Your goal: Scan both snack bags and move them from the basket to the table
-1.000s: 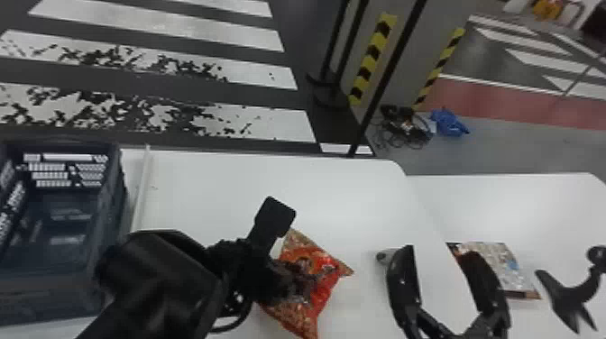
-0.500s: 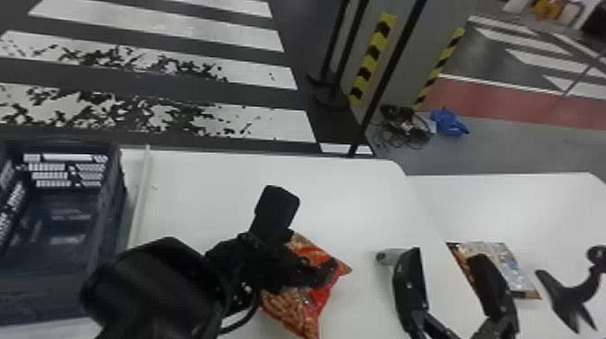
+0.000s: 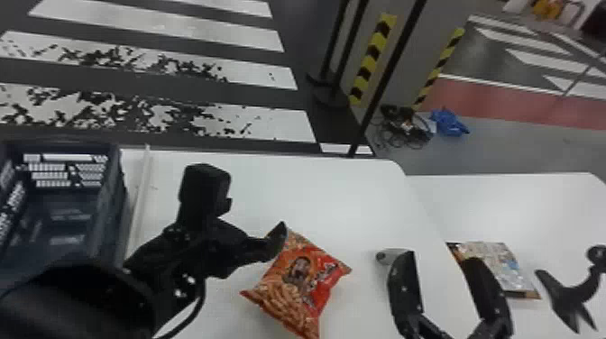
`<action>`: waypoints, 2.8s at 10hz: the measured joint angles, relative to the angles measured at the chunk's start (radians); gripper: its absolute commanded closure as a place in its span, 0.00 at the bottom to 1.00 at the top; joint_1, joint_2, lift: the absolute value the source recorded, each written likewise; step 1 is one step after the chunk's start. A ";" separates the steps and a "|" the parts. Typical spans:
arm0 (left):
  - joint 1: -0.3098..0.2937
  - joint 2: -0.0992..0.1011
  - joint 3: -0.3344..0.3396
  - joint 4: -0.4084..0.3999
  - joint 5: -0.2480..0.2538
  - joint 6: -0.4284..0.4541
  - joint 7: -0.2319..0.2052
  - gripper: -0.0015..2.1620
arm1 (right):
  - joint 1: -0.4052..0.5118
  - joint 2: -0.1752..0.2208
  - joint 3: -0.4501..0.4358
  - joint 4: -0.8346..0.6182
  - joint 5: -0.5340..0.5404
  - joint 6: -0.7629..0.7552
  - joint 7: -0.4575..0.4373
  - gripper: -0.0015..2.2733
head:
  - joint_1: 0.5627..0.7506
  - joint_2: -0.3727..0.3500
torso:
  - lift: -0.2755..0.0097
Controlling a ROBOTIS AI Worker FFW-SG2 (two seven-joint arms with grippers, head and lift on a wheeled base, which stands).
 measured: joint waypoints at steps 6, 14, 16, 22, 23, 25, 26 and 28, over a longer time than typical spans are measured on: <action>0.377 0.151 0.296 -0.409 -0.020 -0.004 0.091 0.03 | -0.043 0.000 0.023 0.017 -0.012 0.124 0.030 0.05 | 0.70 0.19 | 0.62; 0.858 0.183 0.563 -0.575 0.030 -0.414 0.065 0.03 | -0.053 -0.028 -0.001 -0.123 -0.088 0.691 0.395 0.05 | 0.70 0.57 | 0.62; 0.916 0.175 0.581 -0.520 0.030 -0.595 0.064 0.03 | -0.088 -0.050 0.019 -0.151 -0.062 0.842 0.404 0.05 | 0.70 0.65 | 0.62; 0.911 0.155 0.581 -0.374 0.080 -0.724 0.015 0.03 | -0.221 -0.108 0.111 -0.076 0.203 1.039 0.342 0.05 | 0.70 0.65 | 0.62; 0.907 0.155 0.581 -0.363 0.089 -0.724 0.007 0.03 | -0.223 -0.136 0.148 -0.075 0.250 1.053 0.301 0.05 | 0.70 0.65 | 0.62; 0.902 0.155 0.583 -0.341 0.112 -0.724 -0.015 0.03 | -0.224 -0.171 0.251 -0.083 0.377 1.111 0.183 0.05 | 0.70 0.67 | 0.62; 0.892 0.158 0.589 -0.330 0.132 -0.724 -0.040 0.03 | -0.224 -0.185 0.302 -0.083 0.434 1.149 0.129 0.05 | 0.70 0.67 | 0.62; 0.879 0.168 0.609 -0.316 0.183 -0.719 -0.072 0.03 | -0.241 -0.191 0.366 -0.063 0.502 1.194 0.082 0.06 | 0.70 0.69 | 0.62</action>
